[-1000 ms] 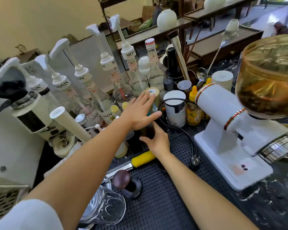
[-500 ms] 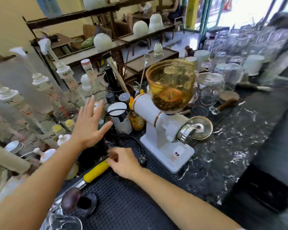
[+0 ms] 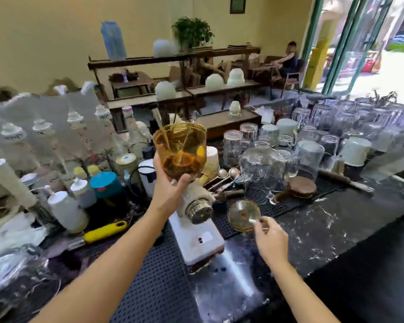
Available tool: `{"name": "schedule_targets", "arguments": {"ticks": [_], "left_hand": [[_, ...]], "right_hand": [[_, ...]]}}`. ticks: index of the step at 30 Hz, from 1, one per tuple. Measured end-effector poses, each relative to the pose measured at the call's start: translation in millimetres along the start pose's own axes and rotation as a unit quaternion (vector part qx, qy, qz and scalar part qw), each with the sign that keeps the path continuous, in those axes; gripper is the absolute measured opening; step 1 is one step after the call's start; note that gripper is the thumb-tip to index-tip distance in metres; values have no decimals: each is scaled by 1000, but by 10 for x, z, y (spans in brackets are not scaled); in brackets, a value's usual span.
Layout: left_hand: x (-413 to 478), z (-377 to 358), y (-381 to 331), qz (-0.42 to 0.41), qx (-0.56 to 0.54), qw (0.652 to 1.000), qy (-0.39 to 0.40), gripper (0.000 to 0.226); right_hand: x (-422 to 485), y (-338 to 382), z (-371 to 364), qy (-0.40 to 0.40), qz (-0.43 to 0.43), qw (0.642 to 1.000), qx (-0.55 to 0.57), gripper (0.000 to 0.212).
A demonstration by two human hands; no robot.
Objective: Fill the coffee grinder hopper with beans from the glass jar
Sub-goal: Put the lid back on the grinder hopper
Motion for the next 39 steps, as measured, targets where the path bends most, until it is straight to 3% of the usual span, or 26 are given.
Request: {"name": "schedule_targets", "arguments": {"ticks": [3, 5, 8, 11, 16, 19, 22, 25, 27, 33, 39], "left_hand": [[-79, -84, -50, 27, 71, 995, -66, 123], [-89, -108, -77, 33, 95, 991, -82, 133], [-107, -119, -148, 43, 115, 989, -85, 135], [-122, -132, -181, 66, 136, 985, -87, 133], [-119, -130, -103, 58, 140, 985, -85, 131], [-109, -127, -9, 60, 136, 985, -88, 122], [-98, -119, 46, 66, 131, 986, -83, 114], [-81, -104, 67, 70, 113, 989, -70, 114], [-79, -99, 74, 66, 116, 988, -71, 110], [-98, -72, 44, 53, 123, 989, -67, 107], [-111, -56, 10, 50, 109, 991, -51, 104]], "right_hand": [[372, -26, -80, 80, -41, 993, -81, 42], [466, -41, -169, 133, -57, 984, -100, 48], [489, -75, -273, 151, -96, 981, -70, 36], [466, -104, -293, 113, -118, 986, -37, 24], [405, 258, -229, 75, -116, 981, 135, 14], [477, 879, 48, 44, -13, 969, 241, 13], [515, 1682, 482, -12, 189, 935, 301, 27], [518, 2352, 726, -50, 420, 867, 263, 31], [479, 2628, 720, -49, 519, 829, 202, 29], [206, 2871, 492, -23, 644, 761, 75, 14], [172, 2821, 424, 8, 651, 759, 7, 13]]}}
Point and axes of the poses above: each hand's wrist, its own x-axis towards the middle knuckle, its own z-axis out of the back of the hand, y = z × x, the point moved 1 cm from there along x, towards the middle knuckle, and after that the axes turned 11 degrees about -y, right-handed, at the moved point
